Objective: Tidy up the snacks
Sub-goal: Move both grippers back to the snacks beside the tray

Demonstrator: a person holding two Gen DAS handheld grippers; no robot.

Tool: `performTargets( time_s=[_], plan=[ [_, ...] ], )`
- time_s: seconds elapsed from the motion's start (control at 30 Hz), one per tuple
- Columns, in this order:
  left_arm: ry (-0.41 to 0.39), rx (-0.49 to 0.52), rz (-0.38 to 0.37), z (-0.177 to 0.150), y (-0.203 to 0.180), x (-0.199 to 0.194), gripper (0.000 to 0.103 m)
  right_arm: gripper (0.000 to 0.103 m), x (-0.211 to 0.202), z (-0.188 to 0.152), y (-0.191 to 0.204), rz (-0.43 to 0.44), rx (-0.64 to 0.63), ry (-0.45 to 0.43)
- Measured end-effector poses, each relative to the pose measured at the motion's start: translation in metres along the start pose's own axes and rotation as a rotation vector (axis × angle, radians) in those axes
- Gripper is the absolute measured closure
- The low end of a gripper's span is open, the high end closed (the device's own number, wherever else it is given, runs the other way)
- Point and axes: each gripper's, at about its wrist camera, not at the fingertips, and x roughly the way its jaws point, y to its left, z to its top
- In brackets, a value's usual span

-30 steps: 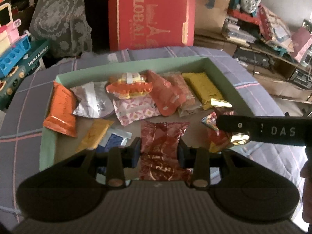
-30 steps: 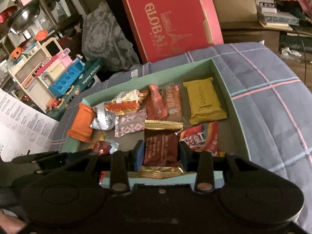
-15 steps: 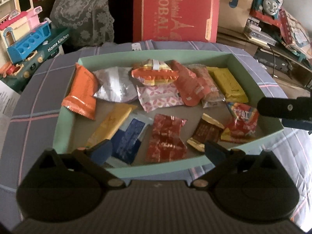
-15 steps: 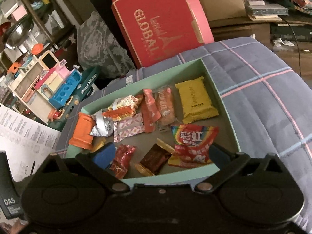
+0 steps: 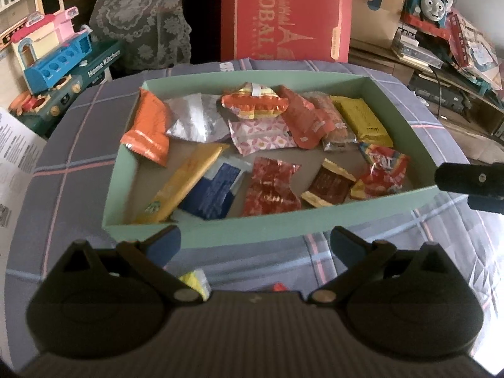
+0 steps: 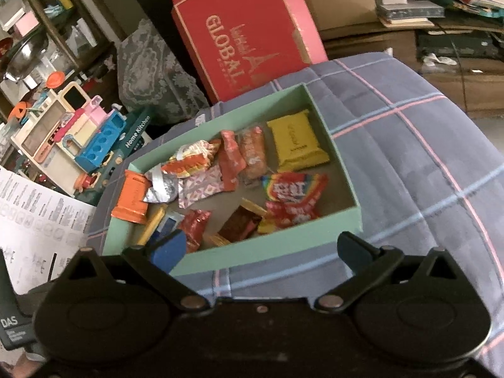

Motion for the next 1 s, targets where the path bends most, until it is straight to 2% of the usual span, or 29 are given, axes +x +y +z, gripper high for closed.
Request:
performTargets(
  time_s=[0.33, 0.6, 0.8, 1.0],
  plan=[
    [0.048, 0.019, 0.004, -0.039, -0.005, -0.014, 0.000, 0.000, -0.025, -0.033, -0.035, -0.043, 0.045, 0.015],
    [0.103, 0.021, 0.008, -0.064, -0.004, -0.010, 0.000, 0.000, -0.026, -0.062, -0.062, -0.074, 0.102, 0.061],
    [0.129, 0.020, 0.022, -0.075, -0.001, -0.003, 0.000, 0.000, -0.017, -0.072, -0.064, -0.065, 0.102, 0.087],
    [0.149, 0.021, 0.037, -0.078, 0.002, 0.004, 0.000, 0.000, -0.009, -0.072, -0.051, -0.039, 0.025, 0.056]
  ],
)
